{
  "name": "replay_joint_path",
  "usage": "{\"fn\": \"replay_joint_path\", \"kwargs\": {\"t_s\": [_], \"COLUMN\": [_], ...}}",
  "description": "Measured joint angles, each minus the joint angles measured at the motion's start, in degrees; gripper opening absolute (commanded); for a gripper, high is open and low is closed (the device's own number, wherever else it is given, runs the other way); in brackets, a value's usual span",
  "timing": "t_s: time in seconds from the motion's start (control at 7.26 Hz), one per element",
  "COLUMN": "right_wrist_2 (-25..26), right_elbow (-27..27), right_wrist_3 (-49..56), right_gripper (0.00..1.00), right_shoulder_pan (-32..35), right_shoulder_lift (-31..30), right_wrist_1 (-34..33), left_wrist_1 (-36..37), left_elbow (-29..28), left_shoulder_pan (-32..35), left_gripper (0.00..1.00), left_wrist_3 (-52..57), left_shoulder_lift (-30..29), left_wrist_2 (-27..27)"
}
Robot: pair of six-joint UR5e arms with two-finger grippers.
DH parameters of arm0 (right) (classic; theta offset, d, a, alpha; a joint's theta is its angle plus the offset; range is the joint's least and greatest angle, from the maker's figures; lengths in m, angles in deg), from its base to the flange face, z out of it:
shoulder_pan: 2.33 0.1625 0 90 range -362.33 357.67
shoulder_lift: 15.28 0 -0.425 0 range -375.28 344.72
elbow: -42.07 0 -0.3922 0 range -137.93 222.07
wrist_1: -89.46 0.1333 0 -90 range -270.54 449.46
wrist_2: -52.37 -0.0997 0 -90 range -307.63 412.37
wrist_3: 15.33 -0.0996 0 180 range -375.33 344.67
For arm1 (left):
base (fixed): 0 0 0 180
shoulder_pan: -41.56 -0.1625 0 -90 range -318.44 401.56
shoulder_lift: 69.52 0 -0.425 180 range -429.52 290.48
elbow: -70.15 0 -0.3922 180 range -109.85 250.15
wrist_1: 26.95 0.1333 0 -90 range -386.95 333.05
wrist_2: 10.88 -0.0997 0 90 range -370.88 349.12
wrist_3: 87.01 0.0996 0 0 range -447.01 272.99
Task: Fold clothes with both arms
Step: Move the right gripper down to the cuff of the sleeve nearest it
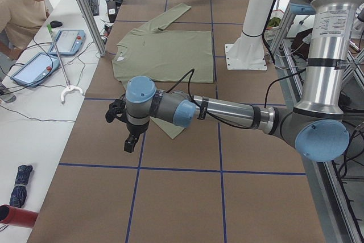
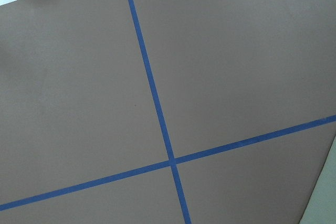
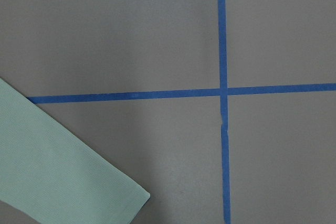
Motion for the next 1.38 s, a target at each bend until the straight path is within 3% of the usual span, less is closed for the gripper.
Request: {"fn": "replay_joint_path", "kwargs": {"t_s": [0.55, 0.96, 1.24, 1.38], "right_wrist_2": [-6.0, -5.1, -3.2, -2.8], "right_elbow": [-0.1, -1.5, -5.2, -7.2], "right_wrist_3": [-0.2, -9.6, -16.0, -18.8], "right_gripper": [1.00, 0.99, 0.93, 0.86], "right_shoulder_pan": [-0.7, -7.6, -11.6, -13.2], "right_shoulder_lift": [-2.5, -5.4, -7.0, -7.8], "right_wrist_1": [7.2, 20.2, 30.0, 34.6], "left_wrist_1": [-0.8, -2.9, -4.6, -4.8], "left_elbow": [0.8, 1.4, 1.2, 1.3], "left_shoulder_pan": [-0.3, -1.1, -1.2, -1.2], "left_gripper": [1.00, 1.00, 1.00, 1.00], "left_wrist_3": [0.2, 0.1, 0.1, 0.0], "left_shoulder_lift": [0.7, 1.1, 1.2, 1.2], "left_wrist_2": [2.1, 6.1, 6.1, 6.3]}}
